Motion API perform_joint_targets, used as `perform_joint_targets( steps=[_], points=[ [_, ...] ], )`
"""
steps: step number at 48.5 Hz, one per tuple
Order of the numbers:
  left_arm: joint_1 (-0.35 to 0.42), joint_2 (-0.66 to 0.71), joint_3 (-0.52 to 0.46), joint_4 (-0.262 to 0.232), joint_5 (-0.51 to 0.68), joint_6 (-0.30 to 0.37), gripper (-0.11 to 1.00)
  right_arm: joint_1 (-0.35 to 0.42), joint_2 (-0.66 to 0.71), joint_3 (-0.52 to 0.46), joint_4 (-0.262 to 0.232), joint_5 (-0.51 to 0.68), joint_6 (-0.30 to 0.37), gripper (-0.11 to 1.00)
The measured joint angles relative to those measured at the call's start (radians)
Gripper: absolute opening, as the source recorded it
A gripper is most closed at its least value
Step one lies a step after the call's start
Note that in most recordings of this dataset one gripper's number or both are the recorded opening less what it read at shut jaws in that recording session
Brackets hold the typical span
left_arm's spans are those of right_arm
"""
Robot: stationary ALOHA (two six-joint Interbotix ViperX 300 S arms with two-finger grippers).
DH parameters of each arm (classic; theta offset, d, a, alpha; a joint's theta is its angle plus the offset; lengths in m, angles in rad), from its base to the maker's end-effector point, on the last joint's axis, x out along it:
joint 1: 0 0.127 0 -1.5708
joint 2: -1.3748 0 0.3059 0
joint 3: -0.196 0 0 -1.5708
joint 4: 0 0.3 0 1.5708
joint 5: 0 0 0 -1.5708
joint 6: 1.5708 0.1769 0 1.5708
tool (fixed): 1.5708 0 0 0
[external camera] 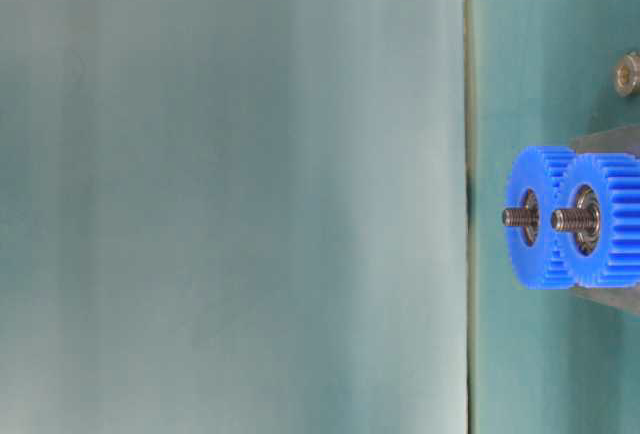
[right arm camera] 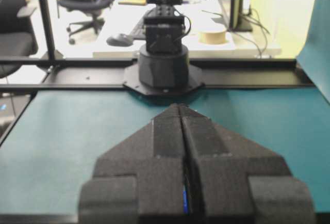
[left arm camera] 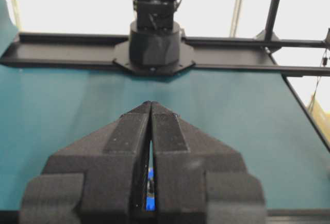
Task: Insert the washer onto the shaft.
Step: 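Move the right gripper over the upper metal washer beside the gears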
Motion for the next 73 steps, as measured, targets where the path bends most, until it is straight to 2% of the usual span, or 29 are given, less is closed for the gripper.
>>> perform_joint_targets(
  steps=[2,6,9,12,20,28,37,41,51,60,65,73],
  points=[
    [-0.002,0.0,-0.002,0.002,0.006,-0.005,0.0,0.0,0.0,-0.002,0.005,0.0,0.0,0.01],
    [-0.012,0.011,-0.012,0.003,0.049,-0.034,0.0,-0.008,0.003,-0.014,0.063,0.041,0.009,0.01],
    [-0.02,0.017,-0.034,0.005,0.092,-0.034,0.0,-0.026,0.006,-0.035,0.114,0.114,0.021,0.01],
    [-0.02,0.018,-0.058,0.006,0.147,-0.035,0.0,-0.057,0.014,-0.069,0.141,0.23,0.026,0.01],
    [-0.02,0.026,-0.127,0.009,0.334,-0.031,0.0,-0.124,0.067,-0.144,0.146,0.485,0.028,0.01],
    [-0.02,0.051,-0.146,0.009,0.446,-0.031,0.0,-0.172,0.187,-0.21,0.135,0.606,0.028,0.01],
    [-0.026,0.115,-0.169,0.009,0.486,-0.031,0.0,-0.196,0.379,-0.279,0.061,0.666,0.026,0.01],
    [-0.026,0.152,-0.184,0.009,0.494,-0.031,0.0,-0.202,0.454,-0.302,0.046,0.67,0.028,0.01],
    [-0.026,0.225,-0.204,0.009,0.499,-0.029,0.0,-0.209,0.635,-0.327,0.044,0.653,0.026,0.01],
    [-0.025,0.241,-0.206,0.011,0.499,-0.028,0.0,-0.21,0.742,-0.336,0.044,0.575,0.026,0.02],
    [-0.026,0.239,-0.206,0.011,0.499,-0.029,0.0,-0.213,0.808,-0.341,0.044,0.549,0.026,0.19],
    [-0.026,0.238,-0.204,0.011,0.5,-0.035,0.0,-0.213,0.905,-0.36,0.043,0.54,0.026,0.66]
  ],
)
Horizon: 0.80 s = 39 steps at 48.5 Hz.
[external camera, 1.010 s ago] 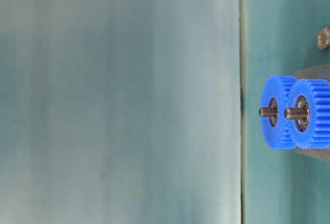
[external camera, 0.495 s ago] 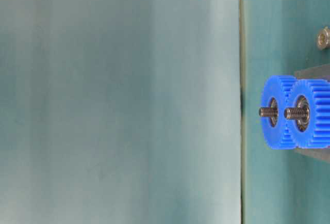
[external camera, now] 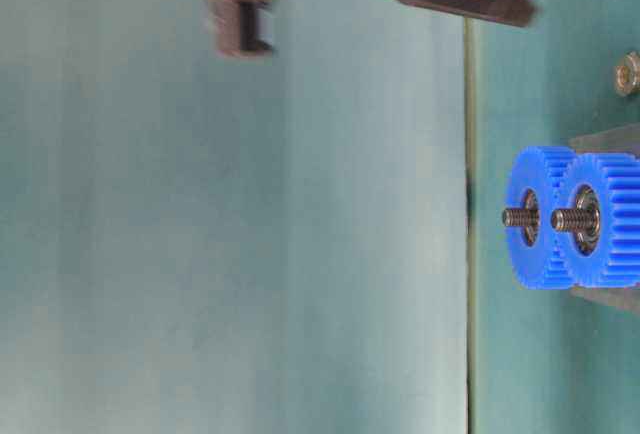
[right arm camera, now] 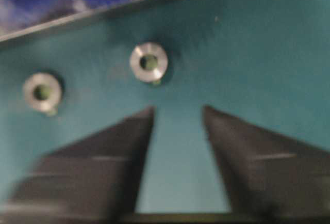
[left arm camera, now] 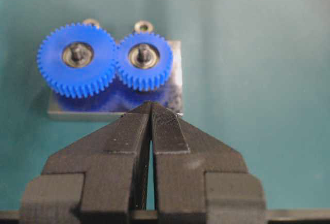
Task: Insert the washer onto the shaft.
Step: 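Move the right gripper over the upper metal washer beside the gears, then close the right gripper on the upper washer and lift it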
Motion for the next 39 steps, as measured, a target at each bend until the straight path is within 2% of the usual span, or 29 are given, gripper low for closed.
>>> perform_joint_targets(
  steps=[2,4,8,15,39],
  points=[
    [0.0,0.0,0.0,0.0,0.0,0.0,0.0,0.0,0.025,-0.012,-0.003,0.0,0.0,0.79],
    [0.0,0.0,0.0,0.0,-0.002,0.0,0.0,0.0,0.046,-0.021,-0.008,-0.003,0.0,0.82],
    [-0.002,0.002,0.0,0.0,0.0,0.0,0.0,0.0,0.084,-0.043,-0.026,-0.012,0.0,0.77],
    [-0.002,0.003,0.0,0.0,0.0,-0.002,0.0,0.0,0.13,-0.074,-0.054,-0.02,0.0,0.76],
    [-0.005,0.0,0.008,-0.002,0.0,-0.005,0.0,0.048,0.193,-0.104,-0.063,-0.021,0.0,0.75]
  ],
)
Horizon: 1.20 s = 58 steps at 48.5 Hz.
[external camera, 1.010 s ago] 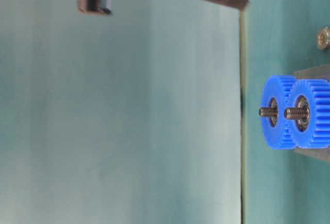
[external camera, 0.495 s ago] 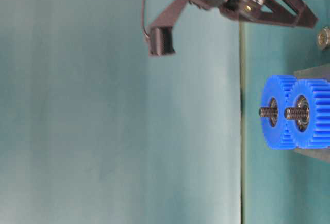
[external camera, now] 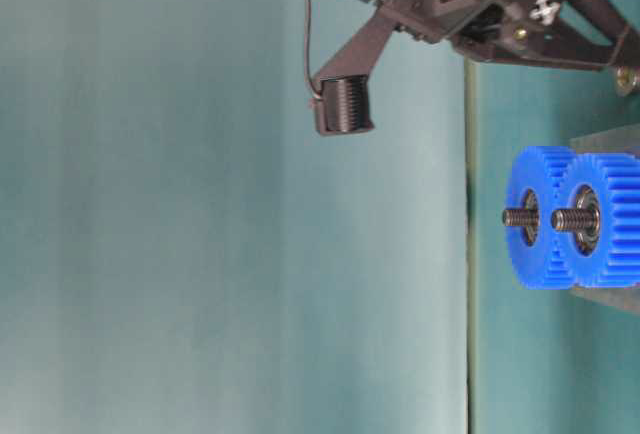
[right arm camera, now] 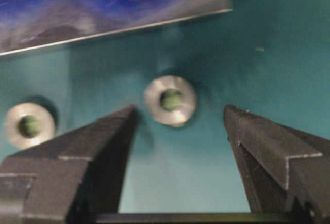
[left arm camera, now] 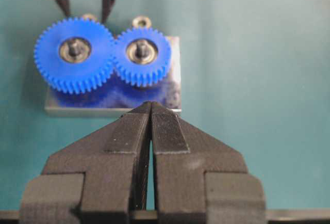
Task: Insert the washer onto the shaft.
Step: 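Close the right gripper on the upper washer and lift it, then carry the washer with the right gripper above the top blue gear's shaft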
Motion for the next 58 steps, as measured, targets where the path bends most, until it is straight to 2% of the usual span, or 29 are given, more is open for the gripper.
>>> perform_joint_targets(
  steps=[11,17,25,32,47,58],
  points=[
    [0.0,-0.002,0.0,0.002,-0.002,-0.002,0.0,-0.002,0.017,-0.012,-0.002,0.0,0.0,0.74],
    [-0.002,-0.003,0.0,0.0,-0.003,-0.003,0.0,0.0,0.018,-0.014,-0.002,0.0,0.002,0.68],
    [-0.003,-0.003,0.0,0.002,-0.003,-0.003,0.0,0.002,0.018,-0.015,0.0,0.003,0.002,0.54],
    [-0.005,-0.003,0.002,0.002,-0.008,-0.003,0.0,0.008,0.018,-0.018,0.002,0.006,0.0,0.33],
    [-0.005,-0.003,0.005,0.002,-0.04,-0.012,0.0,0.008,0.002,-0.02,0.0,0.018,0.003,0.32],
    [-0.005,-0.005,0.014,0.0,-0.041,-0.026,0.0,0.006,-0.083,-0.084,0.0,0.133,0.011,0.32]
  ],
)
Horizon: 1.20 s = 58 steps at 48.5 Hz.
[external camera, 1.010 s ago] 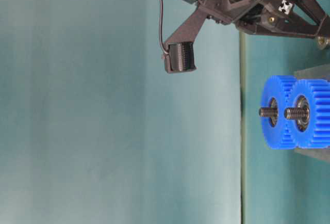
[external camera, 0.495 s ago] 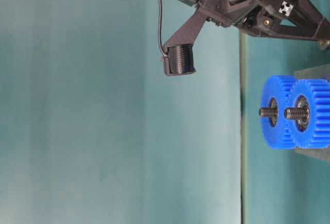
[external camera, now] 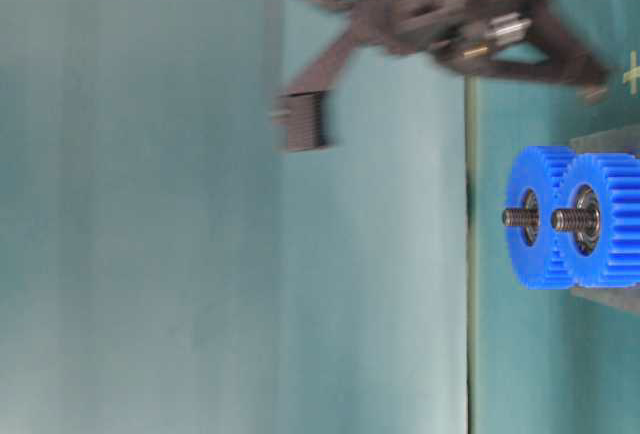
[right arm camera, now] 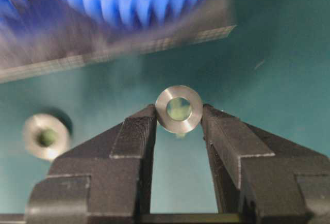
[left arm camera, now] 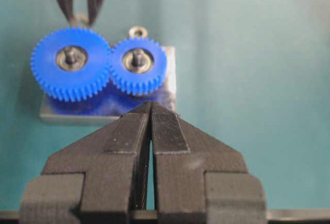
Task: Insert the washer onto the shaft.
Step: 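Carry the washer with the right gripper above the top blue gear's shaft, then lower the washer onto the top shaft and open the right gripper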
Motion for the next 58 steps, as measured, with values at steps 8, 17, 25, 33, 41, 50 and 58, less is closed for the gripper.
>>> perform_joint_targets(
  steps=[8,17,25,33,41,50,58],
  points=[
    [0.0,0.0,0.0,0.002,0.0,-0.003,0.0,0.015,-0.025,-0.08,0.0,0.101,0.0,0.32],
    [-0.002,0.0,0.006,0.002,-0.002,-0.003,0.0,0.025,-0.025,-0.146,0.0,0.127,0.002,0.32],
    [-0.002,0.0,0.014,0.0,0.0,-0.003,0.0,0.025,-0.003,-0.183,-0.002,0.129,0.0,0.32],
    [-0.002,-0.002,0.017,0.002,-0.002,-0.003,0.0,0.025,0.025,-0.21,-0.003,0.129,0.0,0.32],
    [-0.002,-0.009,0.028,0.002,-0.002,-0.003,0.0,0.025,0.049,-0.241,-0.003,0.129,-0.005,0.32],
    [-0.002,-0.025,0.035,0.002,-0.002,-0.003,0.0,0.025,0.084,-0.275,-0.003,0.138,-0.021,0.32],
    [0.0,-0.032,0.044,0.002,-0.002,-0.003,0.0,0.032,0.107,-0.285,-0.003,0.144,-0.025,0.32]
  ],
)
